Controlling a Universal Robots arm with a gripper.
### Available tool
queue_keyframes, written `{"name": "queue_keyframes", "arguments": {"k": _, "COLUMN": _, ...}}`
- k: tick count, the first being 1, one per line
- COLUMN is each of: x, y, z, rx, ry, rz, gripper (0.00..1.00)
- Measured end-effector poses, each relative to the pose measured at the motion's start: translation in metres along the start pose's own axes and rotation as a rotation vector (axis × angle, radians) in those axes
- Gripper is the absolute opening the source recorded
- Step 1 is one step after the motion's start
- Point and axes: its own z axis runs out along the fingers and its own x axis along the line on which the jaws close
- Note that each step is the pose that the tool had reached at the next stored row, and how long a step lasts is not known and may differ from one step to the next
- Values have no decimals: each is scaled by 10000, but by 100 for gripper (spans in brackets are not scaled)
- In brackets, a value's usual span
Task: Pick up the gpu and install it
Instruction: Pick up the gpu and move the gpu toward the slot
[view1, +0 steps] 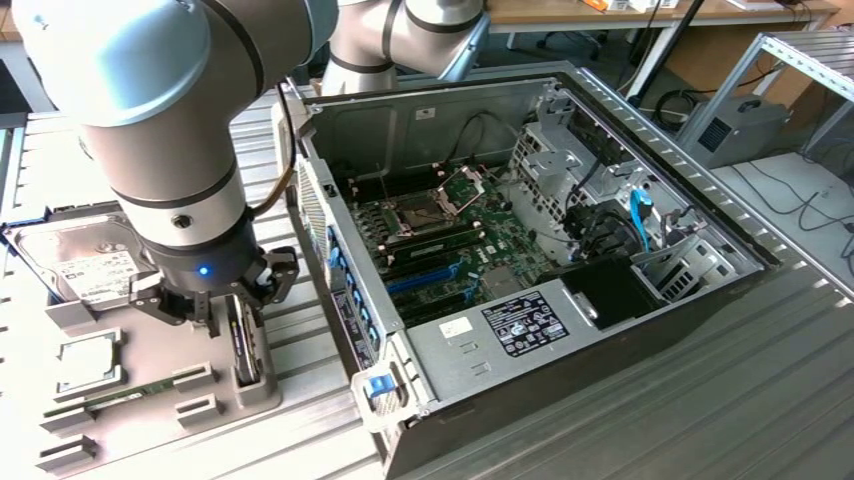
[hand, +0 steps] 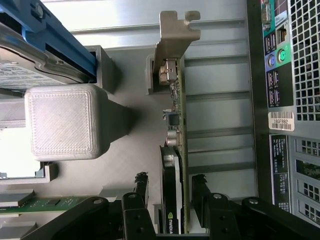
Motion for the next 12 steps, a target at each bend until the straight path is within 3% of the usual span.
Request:
{"name": "queue_keyframes", "arguments": {"k": 9, "x": 0, "y": 0, "z": 0, "rx": 0, "ry": 0, "rz": 0, "gripper": 47}}
{"name": "queue_keyframes", "arguments": {"k": 10, "x": 0, "y": 0, "z": 0, "rx": 0, "ry": 0, "rz": 0, "gripper": 40}}
{"name": "queue_keyframes", "arguments": {"k": 11, "x": 0, "y": 0, "z": 0, "rx": -1, "ry": 0, "rz": 0, "gripper": 40}}
{"name": "queue_keyframes", "arguments": {"k": 12, "x": 0, "y": 0, "z": 0, "rx": 0, "ry": 1, "rz": -1, "gripper": 27}}
